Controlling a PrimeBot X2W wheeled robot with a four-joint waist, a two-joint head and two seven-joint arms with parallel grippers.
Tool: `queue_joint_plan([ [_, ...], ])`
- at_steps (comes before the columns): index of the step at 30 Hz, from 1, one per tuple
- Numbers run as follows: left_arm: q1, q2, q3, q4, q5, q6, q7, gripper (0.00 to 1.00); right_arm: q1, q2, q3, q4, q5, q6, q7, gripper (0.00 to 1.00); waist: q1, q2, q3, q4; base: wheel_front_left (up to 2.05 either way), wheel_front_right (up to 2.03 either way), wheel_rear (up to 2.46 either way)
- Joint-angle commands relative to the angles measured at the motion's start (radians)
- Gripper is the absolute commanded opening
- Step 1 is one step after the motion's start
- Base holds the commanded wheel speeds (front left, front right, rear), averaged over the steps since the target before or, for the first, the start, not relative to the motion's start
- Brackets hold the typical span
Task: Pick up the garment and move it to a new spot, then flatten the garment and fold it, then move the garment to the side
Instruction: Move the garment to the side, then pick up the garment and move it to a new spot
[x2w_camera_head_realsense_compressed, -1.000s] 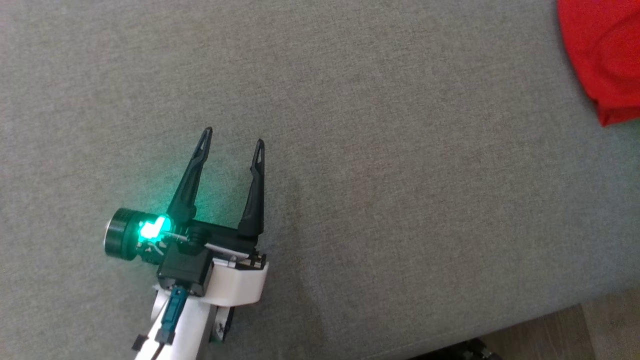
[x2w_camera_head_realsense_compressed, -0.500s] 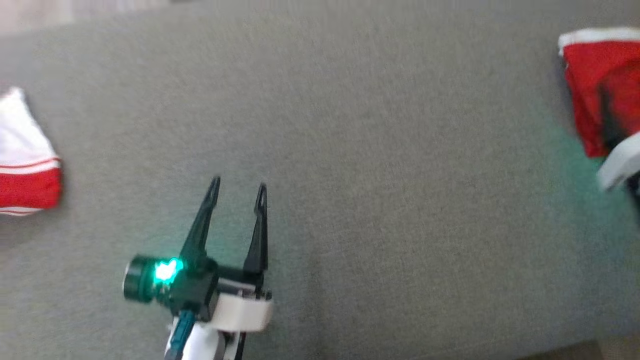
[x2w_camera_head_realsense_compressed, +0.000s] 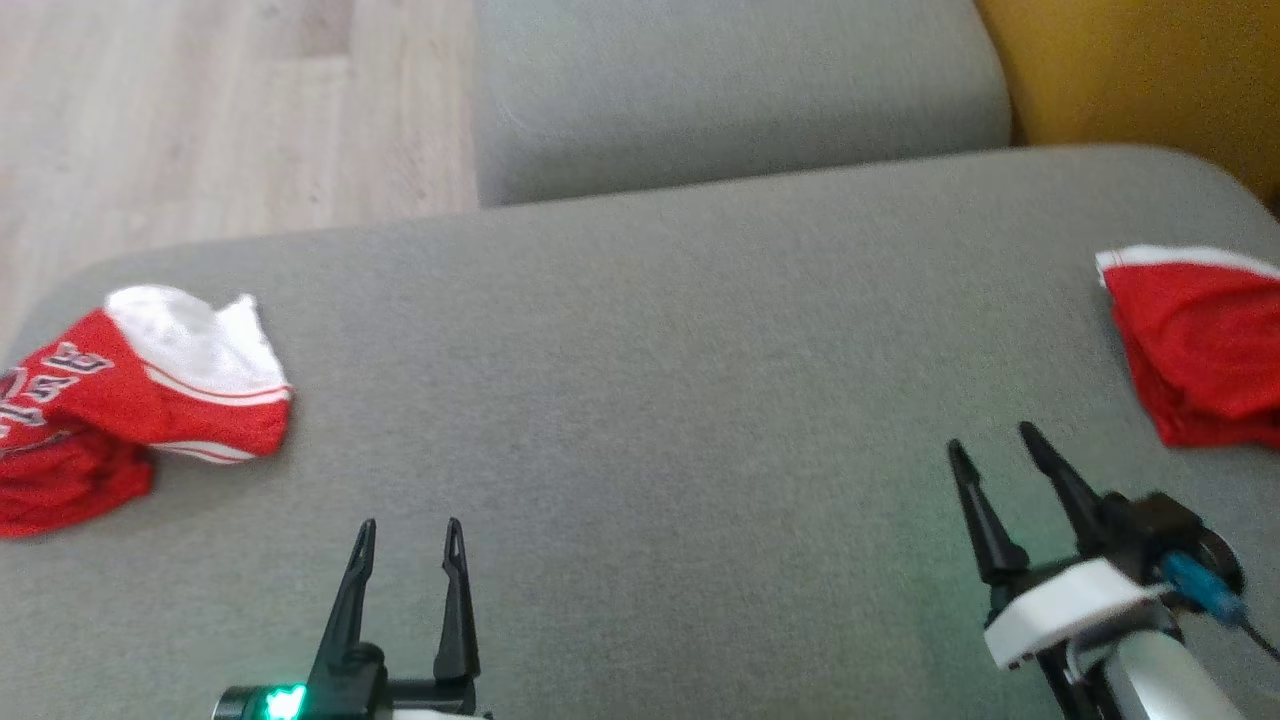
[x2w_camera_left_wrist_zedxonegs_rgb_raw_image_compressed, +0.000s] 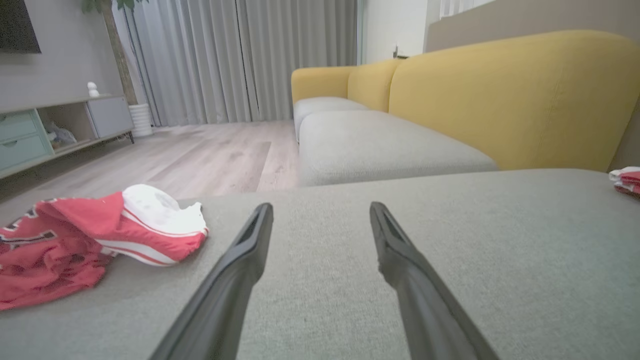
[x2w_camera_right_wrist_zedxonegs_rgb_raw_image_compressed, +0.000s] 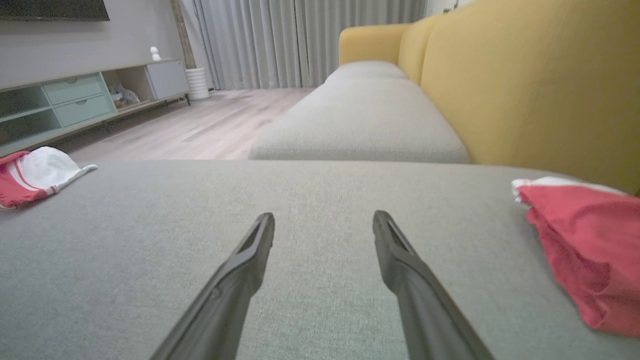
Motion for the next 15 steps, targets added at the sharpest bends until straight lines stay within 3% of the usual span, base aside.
queue_joint_plan([
  [1, -0.007, -0.006, 0.043, -0.057, 0.022, 0.002, -0.005, 1.00, 0.056, 0.040, -0.087, -0.140, -0.111, 0.008, -0.014, 1.00, 0.0003, -0.0001, -0.067, 0.051, 0.00, 0.00, 0.00],
  [7, 0.042, -0.006, 0.051, -0.079, 0.031, -0.007, -0.005, 1.00, 0.234, 0.152, -0.216, -0.280, -0.215, 0.008, -0.014, 1.00, 0.0003, -0.0001, -0.117, 0.082, 0.00, 0.00, 0.00],
  [15, 0.081, -0.006, 0.070, -0.067, 0.041, -0.015, -0.005, 1.00, 0.307, 0.181, -0.230, -0.301, -0.257, 0.008, -0.014, 1.00, 0.0003, -0.0001, -0.145, 0.081, 0.00, 0.00, 0.00],
])
